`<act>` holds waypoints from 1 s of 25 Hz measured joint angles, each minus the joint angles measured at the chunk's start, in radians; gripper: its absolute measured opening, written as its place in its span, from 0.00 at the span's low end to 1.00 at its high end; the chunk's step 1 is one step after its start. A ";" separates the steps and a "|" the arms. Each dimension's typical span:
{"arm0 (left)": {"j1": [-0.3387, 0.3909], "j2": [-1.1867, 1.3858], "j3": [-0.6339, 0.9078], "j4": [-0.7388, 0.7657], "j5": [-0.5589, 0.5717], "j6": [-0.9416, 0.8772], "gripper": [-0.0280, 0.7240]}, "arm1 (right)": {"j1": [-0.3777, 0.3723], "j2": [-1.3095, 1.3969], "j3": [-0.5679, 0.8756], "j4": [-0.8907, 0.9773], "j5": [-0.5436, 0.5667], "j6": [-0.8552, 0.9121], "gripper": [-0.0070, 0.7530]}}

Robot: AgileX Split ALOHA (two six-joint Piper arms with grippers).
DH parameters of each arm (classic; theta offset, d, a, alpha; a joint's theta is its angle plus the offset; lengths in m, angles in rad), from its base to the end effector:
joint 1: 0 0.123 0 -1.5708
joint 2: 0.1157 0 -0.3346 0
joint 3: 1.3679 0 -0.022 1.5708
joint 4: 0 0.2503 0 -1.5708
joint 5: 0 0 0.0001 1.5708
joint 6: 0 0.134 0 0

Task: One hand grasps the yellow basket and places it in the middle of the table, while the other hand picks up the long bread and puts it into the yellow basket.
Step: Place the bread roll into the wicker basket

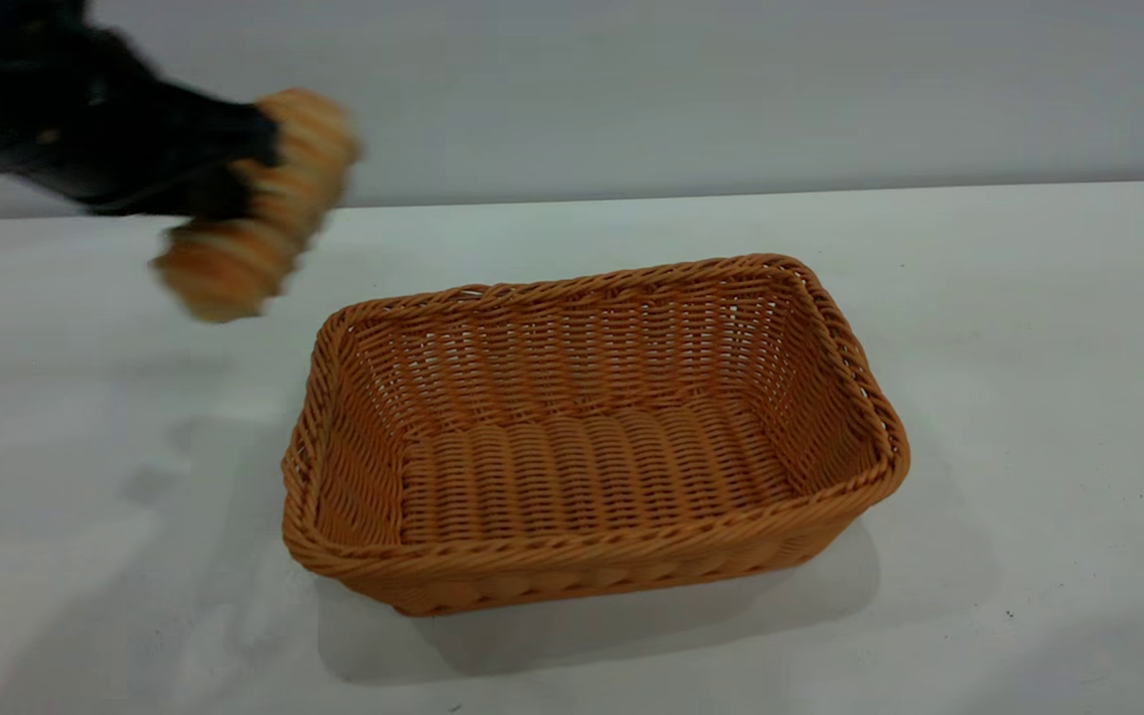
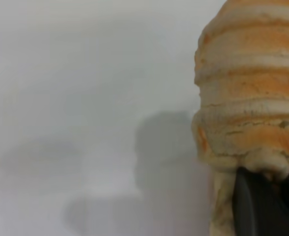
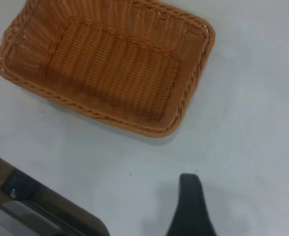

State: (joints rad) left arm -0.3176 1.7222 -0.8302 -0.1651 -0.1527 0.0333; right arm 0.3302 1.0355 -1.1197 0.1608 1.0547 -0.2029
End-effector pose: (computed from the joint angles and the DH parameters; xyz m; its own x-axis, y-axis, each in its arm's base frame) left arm 0.3658 -0.1167 0.1990 -0.6112 0.0646 -0.7888 0.2160 0.9724 -0.0877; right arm 0.1749 0.0797 0.3908 -0.6725 -0.3590 -0.6472 -0.4915 0.8704 0.0279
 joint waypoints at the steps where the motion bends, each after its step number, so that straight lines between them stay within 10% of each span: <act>1: -0.039 0.000 0.000 0.000 -0.005 0.000 0.12 | 0.000 -0.001 0.000 0.001 0.001 0.000 0.76; 15: -0.244 0.200 0.004 0.000 -0.197 -0.003 0.16 | 0.000 -0.177 0.000 0.011 0.070 0.000 0.76; 25: -0.246 0.253 0.004 0.004 -0.285 -0.007 0.69 | 0.000 -0.315 0.000 0.004 0.137 0.025 0.76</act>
State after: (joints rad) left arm -0.5632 1.9752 -0.8266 -0.1610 -0.4380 0.0261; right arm 0.3302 0.7205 -1.1197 0.1646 1.1913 -0.1781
